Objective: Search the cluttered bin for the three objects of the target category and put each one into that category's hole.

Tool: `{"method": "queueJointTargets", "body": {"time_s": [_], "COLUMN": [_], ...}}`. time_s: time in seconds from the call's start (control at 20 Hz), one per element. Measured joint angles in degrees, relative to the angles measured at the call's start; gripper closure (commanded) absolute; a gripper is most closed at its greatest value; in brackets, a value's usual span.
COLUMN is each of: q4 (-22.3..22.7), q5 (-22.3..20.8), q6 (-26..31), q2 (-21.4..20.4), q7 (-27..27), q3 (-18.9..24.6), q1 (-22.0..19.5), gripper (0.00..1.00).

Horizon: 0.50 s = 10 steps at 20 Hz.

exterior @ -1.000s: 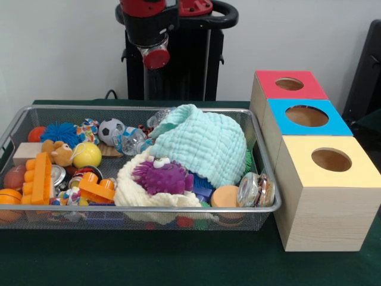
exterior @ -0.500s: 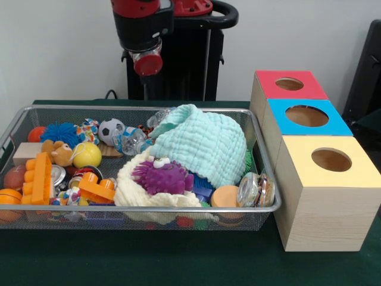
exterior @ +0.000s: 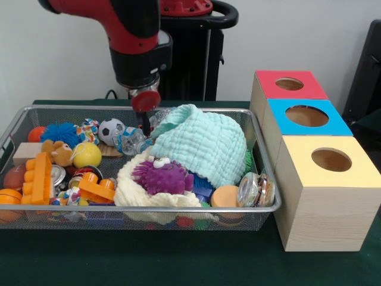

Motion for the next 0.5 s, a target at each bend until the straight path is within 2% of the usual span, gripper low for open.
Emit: {"method": "queueJointTargets", "body": {"time_s": [0.5], "q4": [-3.68], "q5": [1.38], "q6": [0.00], "q2": [3.25], "q7": [0.00], "q3": [0.02], "q1": [1.31], "gripper": [0.00]}}
